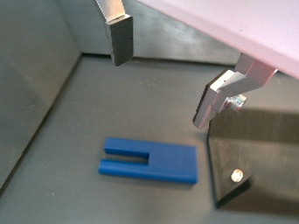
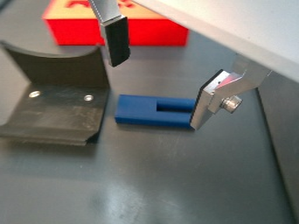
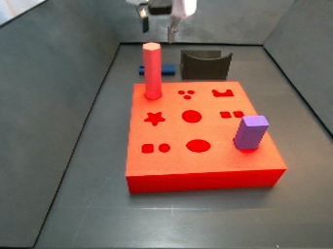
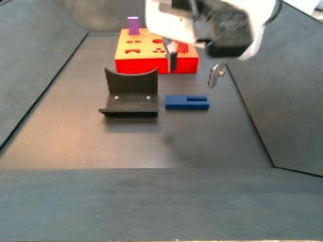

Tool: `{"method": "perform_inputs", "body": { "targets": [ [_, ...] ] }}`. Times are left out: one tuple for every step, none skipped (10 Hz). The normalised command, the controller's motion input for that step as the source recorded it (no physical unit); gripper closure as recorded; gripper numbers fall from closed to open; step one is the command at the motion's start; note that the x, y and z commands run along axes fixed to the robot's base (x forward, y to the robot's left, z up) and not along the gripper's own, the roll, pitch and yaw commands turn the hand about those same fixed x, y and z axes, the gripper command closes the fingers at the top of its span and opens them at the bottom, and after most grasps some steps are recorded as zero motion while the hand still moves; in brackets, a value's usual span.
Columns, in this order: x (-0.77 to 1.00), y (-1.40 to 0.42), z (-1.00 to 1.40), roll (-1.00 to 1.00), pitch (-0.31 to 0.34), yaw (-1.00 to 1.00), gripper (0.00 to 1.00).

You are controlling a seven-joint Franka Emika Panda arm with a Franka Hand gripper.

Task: Pick up the square-circle object. Move up. Rotate the square-circle object. Place the square-circle object on the fixture. Regrasp the square-circle object. Move to above the board. Insert the square-circle object.
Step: Pick up the square-circle object.

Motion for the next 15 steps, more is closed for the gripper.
{"method": "perform_inputs", "body": {
  "targets": [
    [0.00,-0.07,-0.29,-0.18,-0.084,-0.85,0.00],
    [0.00,-0.09,-0.11,-0.25,-0.043,-0.78,0.00],
    [0.00,-0.12,0.00,-0.34,0.000,-0.67,0.00],
    [0.00,-0.14,0.02,-0.36,0.000,-0.64,0.00],
    [0.00,-0.13,0.00,-0.34,0.000,-0.66,0.00],
    [0.07,-0.03,-0.09,-0.30,0.081,-0.68,0.00],
    [0.10,0.00,-0.15,-0.29,0.109,-0.68,0.00],
    [0.14,0.00,-0.19,-0.29,0.116,-0.67,0.00],
    [0.18,0.00,-0.33,-0.25,0.243,-0.69,0.00],
    [0.13,0.00,-0.30,-0.26,0.280,-0.68,0.00],
    [0.01,-0.07,-0.07,-0.29,0.229,-0.67,0.00],
    [0.00,-0.13,0.00,-0.31,0.190,-0.63,0.00],
    [0.00,-0.07,-0.03,-0.34,0.150,-0.65,0.00],
    [0.00,0.00,-0.10,-0.43,0.186,-0.49,0.00],
    [0.05,0.04,-0.20,-0.40,0.137,-0.35,0.00]
  ]
}}
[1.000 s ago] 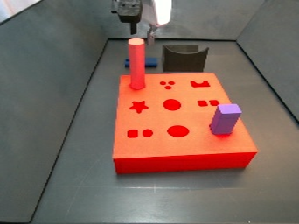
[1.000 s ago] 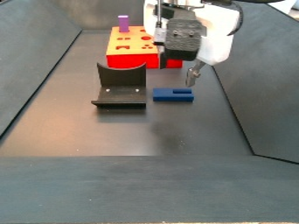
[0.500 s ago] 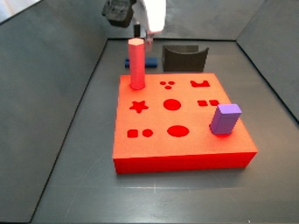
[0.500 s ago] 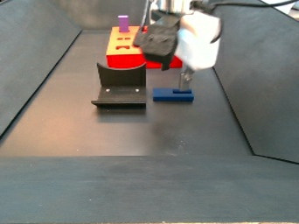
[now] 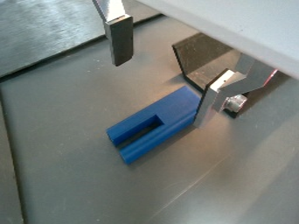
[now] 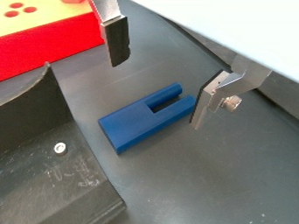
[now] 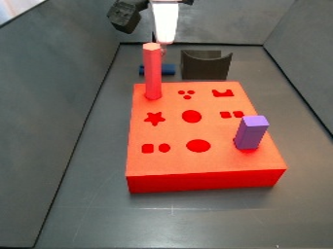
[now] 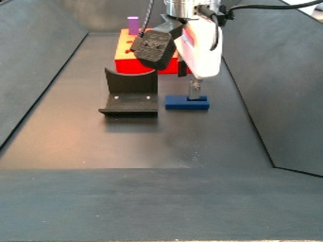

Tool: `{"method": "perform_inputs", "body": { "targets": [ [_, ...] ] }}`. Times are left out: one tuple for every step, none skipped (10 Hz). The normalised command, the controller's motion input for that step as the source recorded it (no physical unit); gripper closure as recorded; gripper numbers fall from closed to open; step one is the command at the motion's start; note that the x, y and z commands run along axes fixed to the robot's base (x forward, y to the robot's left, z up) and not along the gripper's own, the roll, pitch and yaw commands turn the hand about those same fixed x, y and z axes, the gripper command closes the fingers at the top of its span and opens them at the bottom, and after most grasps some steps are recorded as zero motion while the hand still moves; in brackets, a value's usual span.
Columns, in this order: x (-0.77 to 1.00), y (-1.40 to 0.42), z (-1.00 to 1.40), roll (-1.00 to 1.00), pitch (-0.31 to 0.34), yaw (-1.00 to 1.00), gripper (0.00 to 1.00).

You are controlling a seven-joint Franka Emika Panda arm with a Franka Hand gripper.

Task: Pick up the square-circle object. Move up. Rotate the square-circle object. Place the square-circle object on the fixture. Regrasp the square-circle object. Move to above the board. Insert the square-circle object.
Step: Pick up the square-circle object.

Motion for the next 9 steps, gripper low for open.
{"method": "perform_inputs", "body": {
  "targets": [
    [0.18,0.11,-0.32,-0.37,0.093,-0.25,0.00],
    [0.20,0.12,-0.45,-0.32,0.067,-0.21,0.00],
    [0.02,0.04,-0.50,-0.32,0.036,-0.14,0.00],
    [0.00,0.00,-0.44,-0.35,0.020,-0.04,0.00],
    [0.00,0.00,-0.42,-0.35,0.000,-0.08,0.00],
    [0.00,0.00,-0.43,-0.35,0.000,-0.10,0.00],
    [0.00,0.00,-0.39,-0.36,0.000,-0.12,0.00],
    [0.00,0.00,-0.32,-0.39,0.000,-0.15,0.00],
    [0.00,0.00,-0.32,-0.39,0.000,-0.10,0.00]
  ]
}}
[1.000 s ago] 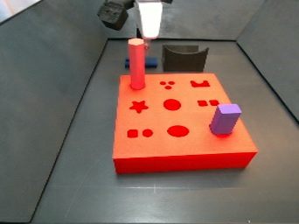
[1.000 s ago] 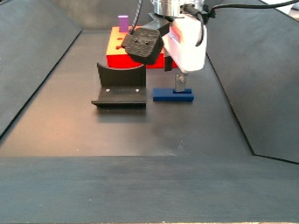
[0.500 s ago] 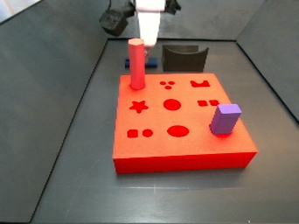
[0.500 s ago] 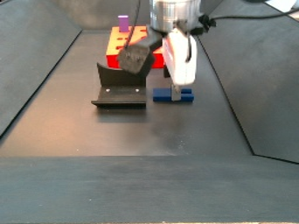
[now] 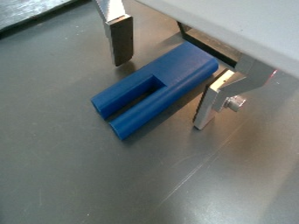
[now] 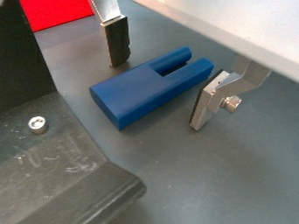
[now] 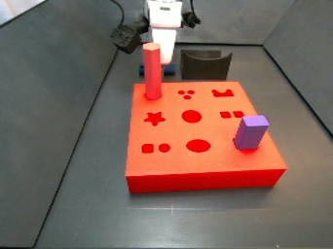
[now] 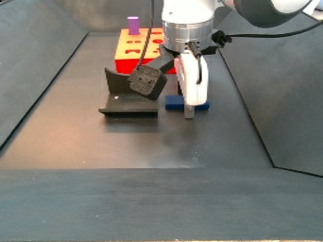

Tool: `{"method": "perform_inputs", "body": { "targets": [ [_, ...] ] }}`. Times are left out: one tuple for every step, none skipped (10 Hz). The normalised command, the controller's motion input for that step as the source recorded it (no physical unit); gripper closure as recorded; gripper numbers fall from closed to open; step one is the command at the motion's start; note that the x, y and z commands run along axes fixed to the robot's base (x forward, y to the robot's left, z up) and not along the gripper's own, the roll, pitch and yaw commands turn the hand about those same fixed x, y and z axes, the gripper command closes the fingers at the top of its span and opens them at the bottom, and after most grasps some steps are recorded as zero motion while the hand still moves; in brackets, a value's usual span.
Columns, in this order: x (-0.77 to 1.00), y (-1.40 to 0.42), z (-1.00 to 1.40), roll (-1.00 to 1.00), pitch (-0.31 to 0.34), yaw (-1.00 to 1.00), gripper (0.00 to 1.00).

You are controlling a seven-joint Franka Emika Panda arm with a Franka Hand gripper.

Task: Pick up the square-circle object. Move up. Rotate the square-circle object. Place the square-circle object on the fixture. Regrasp the square-circle object. Move to above the board. Insert the square-circle object.
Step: Pick up the square-circle object.

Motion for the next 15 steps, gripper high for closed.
{"method": "perform_inputs", "body": {
  "targets": [
    [-0.02,0.00,-0.18,-0.20,-0.050,0.00,0.00],
    [-0.05,0.00,-0.25,-0.25,-0.109,0.08,0.00],
    [-0.12,-0.03,-0.39,-0.17,-0.191,0.12,0.00],
    [-0.11,-0.03,-0.31,-0.14,-0.167,0.11,0.00],
    [0.00,0.00,0.00,0.00,0.000,0.00,1.00],
    [0.00,0.00,0.00,0.00,0.000,0.00,1.00],
    [0.00,0.00,0.00,0.00,0.000,0.00,1.00],
    [0.00,0.00,0.00,0.00,0.000,0.00,1.00],
    [0.00,0.00,0.00,0.00,0.000,0.00,1.00],
    [0.00,0.00,0.00,0.00,0.000,0.00,1.00],
    [0.00,0.00,0.00,0.00,0.000,0.00,1.00],
    [0.00,0.00,0.00,0.00,0.000,0.00,1.00],
    [0.00,0.00,0.00,0.00,0.000,0.00,1.00],
    [0.00,0.00,0.00,0.00,0.000,0.00,1.00],
    [0.00,0.00,0.00,0.00,0.000,0.00,1.00]
  ]
}}
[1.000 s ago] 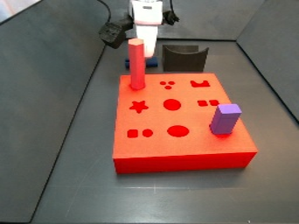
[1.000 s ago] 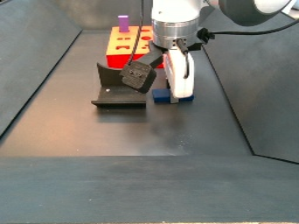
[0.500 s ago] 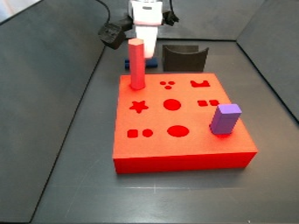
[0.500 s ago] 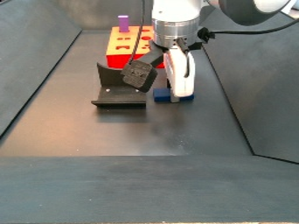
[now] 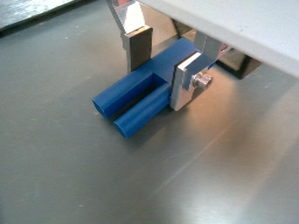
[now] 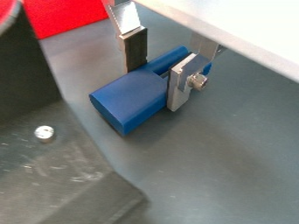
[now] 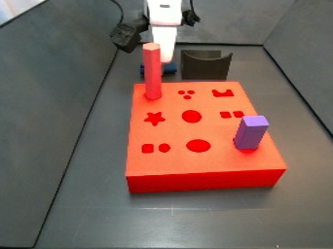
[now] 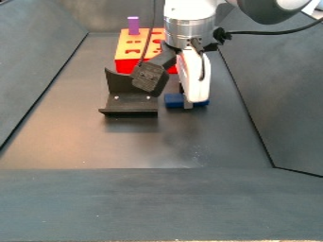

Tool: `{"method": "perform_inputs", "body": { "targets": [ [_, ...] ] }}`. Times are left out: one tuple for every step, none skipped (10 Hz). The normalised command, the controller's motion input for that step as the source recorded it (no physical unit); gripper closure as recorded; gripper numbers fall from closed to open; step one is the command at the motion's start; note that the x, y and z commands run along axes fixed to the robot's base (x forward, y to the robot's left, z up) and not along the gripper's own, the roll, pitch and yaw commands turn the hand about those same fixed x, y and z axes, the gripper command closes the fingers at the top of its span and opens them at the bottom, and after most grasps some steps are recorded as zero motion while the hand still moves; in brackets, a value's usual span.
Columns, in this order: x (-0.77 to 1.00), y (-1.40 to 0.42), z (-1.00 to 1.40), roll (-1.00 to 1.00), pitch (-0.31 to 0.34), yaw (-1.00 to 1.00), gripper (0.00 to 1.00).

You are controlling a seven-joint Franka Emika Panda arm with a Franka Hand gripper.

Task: Pick up the square-circle object. Move up. Rotate the square-circle object. Place the square-circle object on the fixture. Regrasp the square-circle object. Move to above the board. Insert the square-circle object.
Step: Move up, then rotate the square-circle object.

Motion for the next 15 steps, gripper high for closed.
{"method": "perform_inputs", "body": {
  "targets": [
    [0.00,0.00,0.83,0.00,0.000,0.00,1.00],
    [0.03,0.01,0.83,0.00,-0.009,0.01,1.00],
    [0.01,0.01,0.73,0.00,0.022,0.01,1.00],
    [0.00,0.01,0.61,0.01,0.046,0.00,1.00],
    [0.00,0.01,0.47,0.03,0.059,-0.01,1.00],
    [-0.01,0.01,0.26,0.05,0.064,-0.02,1.00],
    [-0.45,0.82,0.83,0.00,0.000,0.00,1.00],
    [-0.45,0.81,0.76,0.01,-0.004,0.00,1.00],
    [-0.32,0.58,0.63,-0.03,-0.032,-0.02,1.00],
    [-0.15,0.29,0.46,-0.04,-0.001,-0.03,1.00],
    [-0.06,0.11,0.30,-0.03,0.037,-0.03,1.00],
    [0.00,0.00,0.00,0.00,0.000,-1.00,1.00],
    [0.02,-0.01,-0.06,0.00,-0.002,-1.00,1.00],
    [0.02,0.00,-0.05,0.00,-0.004,-1.00,1.00],
    [0.02,0.01,-0.04,-0.01,-0.005,-1.00,1.00]
  ]
}}
